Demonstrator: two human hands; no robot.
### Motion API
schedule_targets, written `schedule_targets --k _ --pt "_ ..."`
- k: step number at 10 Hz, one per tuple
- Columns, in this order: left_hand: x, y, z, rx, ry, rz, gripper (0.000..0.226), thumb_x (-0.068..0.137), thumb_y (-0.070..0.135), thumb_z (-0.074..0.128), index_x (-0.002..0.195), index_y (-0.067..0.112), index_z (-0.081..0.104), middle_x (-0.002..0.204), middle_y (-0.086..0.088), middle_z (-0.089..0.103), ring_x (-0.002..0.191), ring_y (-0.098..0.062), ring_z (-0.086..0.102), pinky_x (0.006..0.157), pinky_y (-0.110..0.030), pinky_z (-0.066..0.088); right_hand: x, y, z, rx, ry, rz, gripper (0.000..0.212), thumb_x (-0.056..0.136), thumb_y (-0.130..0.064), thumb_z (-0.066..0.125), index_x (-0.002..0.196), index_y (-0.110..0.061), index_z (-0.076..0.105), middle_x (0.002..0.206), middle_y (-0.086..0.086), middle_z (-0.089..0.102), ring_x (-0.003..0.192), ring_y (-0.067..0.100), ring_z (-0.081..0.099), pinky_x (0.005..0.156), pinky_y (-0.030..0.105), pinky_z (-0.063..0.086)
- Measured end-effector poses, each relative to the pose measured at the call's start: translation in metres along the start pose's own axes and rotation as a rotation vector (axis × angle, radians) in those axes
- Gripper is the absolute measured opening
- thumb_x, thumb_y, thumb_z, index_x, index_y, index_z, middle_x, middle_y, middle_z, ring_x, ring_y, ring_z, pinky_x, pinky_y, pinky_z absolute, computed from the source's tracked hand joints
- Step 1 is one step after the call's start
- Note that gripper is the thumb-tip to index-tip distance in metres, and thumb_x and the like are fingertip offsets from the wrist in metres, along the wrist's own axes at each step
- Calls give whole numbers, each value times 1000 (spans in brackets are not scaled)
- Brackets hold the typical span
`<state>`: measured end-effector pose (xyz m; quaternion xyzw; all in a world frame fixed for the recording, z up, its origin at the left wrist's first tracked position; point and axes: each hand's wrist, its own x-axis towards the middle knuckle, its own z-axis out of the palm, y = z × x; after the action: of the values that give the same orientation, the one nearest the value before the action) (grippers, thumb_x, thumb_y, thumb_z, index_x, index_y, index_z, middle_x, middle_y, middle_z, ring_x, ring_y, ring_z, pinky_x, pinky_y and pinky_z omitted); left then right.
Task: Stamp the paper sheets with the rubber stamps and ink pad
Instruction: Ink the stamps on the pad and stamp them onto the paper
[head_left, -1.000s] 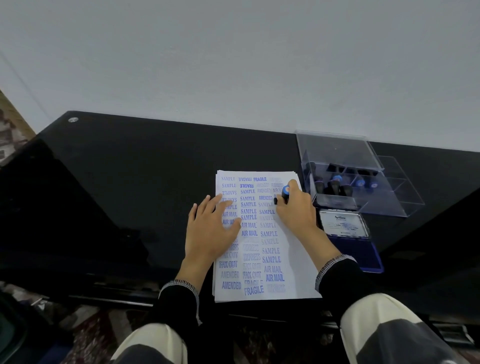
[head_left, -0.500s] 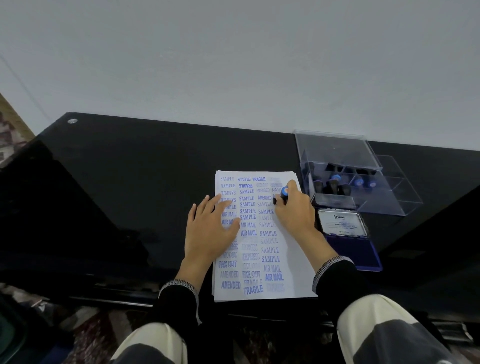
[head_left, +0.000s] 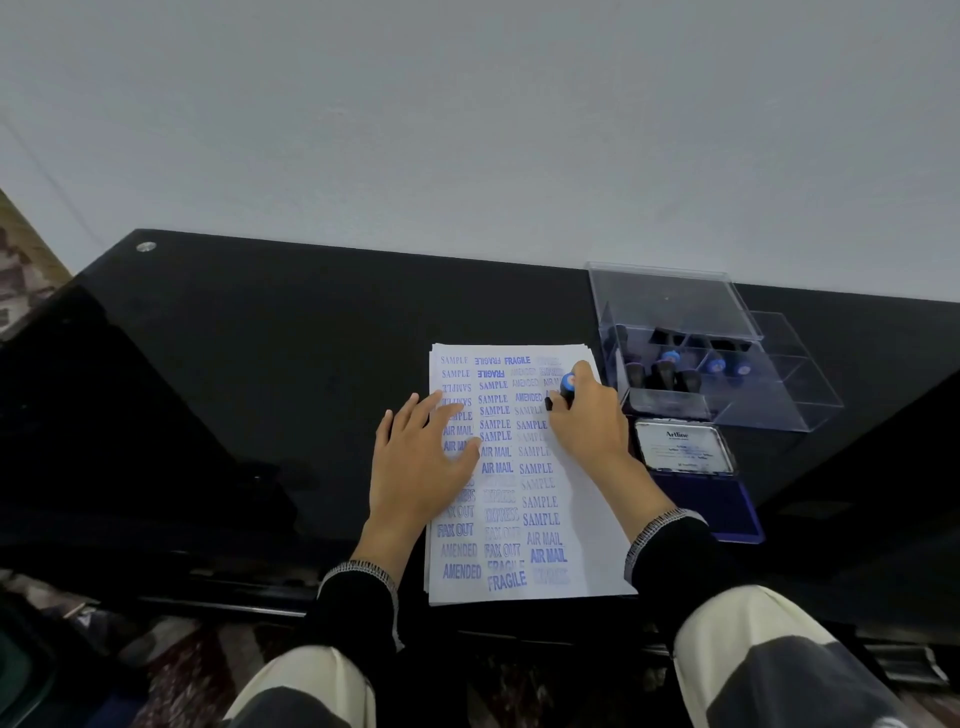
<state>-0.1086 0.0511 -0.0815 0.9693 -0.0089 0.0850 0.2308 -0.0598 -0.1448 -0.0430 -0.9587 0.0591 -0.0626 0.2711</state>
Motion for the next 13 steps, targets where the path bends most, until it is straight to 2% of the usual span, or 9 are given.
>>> schedule_targets --k 2,5,6,7,8,9,11,12,13 --pt "0 0 1 7 4 1 52 92 56 46 139 35 44 155 10 32 147 -14 19 121 -40 7 1 1 0 -5 15 -17 19 95 -19 52 94 -15 34 80 3 50 72 26 52 60 35 42" --pt "0 1 -1 4 3 -4 51 92 56 47 138 35 45 155 11 32 147 -13 19 122 -40 8 11 2 -5 -15 -71 0 18 94 -22 54 95 -15 37 86 6 54 77 27 54 64 36 45" --pt "0 1 -1 5 1 -5 51 92 56 47 138 36 44 155 11 32 147 -13 19 122 -40 8 14 3 -9 110 -70 18 17 92 -17 55 92 -11 39 83 8 52 74 26 51 64 33 42" --pt "1 0 -1 4 -2 -6 51 92 57 46 139 37 44 155 11 32 147 -13 19 121 -40 8 18 6 -20 356 53 101 23 91 -14 59 80 -12 39 79 8 48 69 22 43 61 29 37" --pt "1 0 -1 12 -3 -5 51 92 57 47 139 36 44 155 11 32 147 -13 19 121 -39 7 21 8 -39 687 113 226 31 90 -15 62 73 -15 36 74 10 49 61 17 42 53 28 39" --pt "1 1 -1 6 -2 -9 51 92 56 47 139 36 45 155 11 33 147 -13 20 121 -40 8 22 10 -54 934 81 333 23 92 -10 60 77 -12 43 66 8 49 49 12 38 44 22 34" --pt "1 2 -2 5 -3 -10 51 91 56 48 138 36 46 154 11 33 146 -13 20 121 -40 8 22 19 -57 1100 43 422 24 92 -8 60 77 -13 42 62 8 46 44 11 35 41 21 32" --pt "1 1 -2 16 -4 -13 51 91 57 48 138 37 45 154 11 33 146 -13 20 121 -40 7 21 20 -58 1155 31 438 19 92 -9 60 90 -13 42 63 8 47 40 9 36 40 20 33" --pt "2 1 -1 18 -4 -10 51 91 57 47 138 36 45 154 11 33 146 -13 21 120 -40 8 21 22 -56 1186 38 449 23 92 -10 61 102 -15 40 62 7 49 39 8 38 41 21 34"
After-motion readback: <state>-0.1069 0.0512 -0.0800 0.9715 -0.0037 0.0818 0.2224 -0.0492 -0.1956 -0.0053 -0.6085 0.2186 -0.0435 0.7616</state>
